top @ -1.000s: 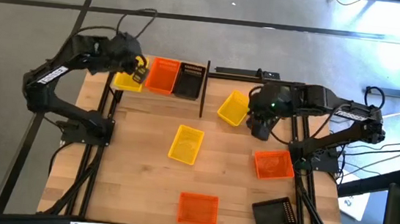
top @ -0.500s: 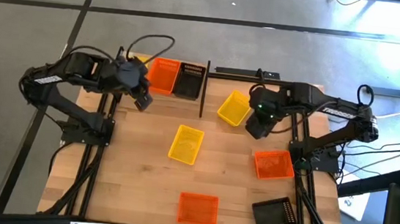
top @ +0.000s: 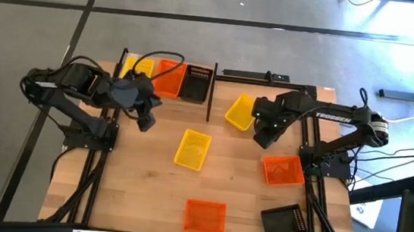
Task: Stack baskets on shelf by color
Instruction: Stack the top black basket on top of the black basket on the shelf
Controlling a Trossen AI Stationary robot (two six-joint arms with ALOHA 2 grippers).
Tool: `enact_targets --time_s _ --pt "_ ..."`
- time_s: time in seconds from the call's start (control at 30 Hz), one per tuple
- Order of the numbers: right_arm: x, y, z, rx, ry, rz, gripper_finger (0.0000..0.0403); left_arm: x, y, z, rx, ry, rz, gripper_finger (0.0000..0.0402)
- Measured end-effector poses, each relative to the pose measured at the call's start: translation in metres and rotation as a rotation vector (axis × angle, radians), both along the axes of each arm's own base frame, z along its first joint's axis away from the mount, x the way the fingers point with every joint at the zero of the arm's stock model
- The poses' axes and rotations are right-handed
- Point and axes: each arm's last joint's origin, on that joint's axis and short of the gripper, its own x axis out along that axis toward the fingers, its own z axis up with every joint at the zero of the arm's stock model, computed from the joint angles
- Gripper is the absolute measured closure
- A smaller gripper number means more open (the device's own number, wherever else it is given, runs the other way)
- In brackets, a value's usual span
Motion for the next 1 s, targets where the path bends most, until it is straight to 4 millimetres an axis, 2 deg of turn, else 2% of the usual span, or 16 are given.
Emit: enact_targets --time_s 0.2,0.37,0.5,0.87,1.0 --pt "0.002 -0.009 -0.045 -0.019 -0.045 0.024 0.0292 0.002 -0.008 0.003 -0.008 -0.041 -0.040 0.0346" --pt "-0.001 -0.020 -0.069 -0.044 -0.074 -0.023 0.0293 0.002 -0.010 0.003 -0.010 -0.050 -0.047 0.0347" --pt "-0.003 -0.026 -0.076 -0.053 -0.091 -0.020 0.0293 0.003 -0.010 0.005 -0.016 -0.076 -0.047 0.0347" --pt "-0.006 -0.039 -0.078 -0.073 -0.089 -0.032 0.0293 0.005 -0.010 0.008 -0.024 -0.113 -0.047 0.0347" --pt "-0.008 -0.040 -0.084 -0.032 -0.110 -0.041 0.0293 0.006 -0.011 0.008 -0.025 -0.115 -0.047 0.0347"
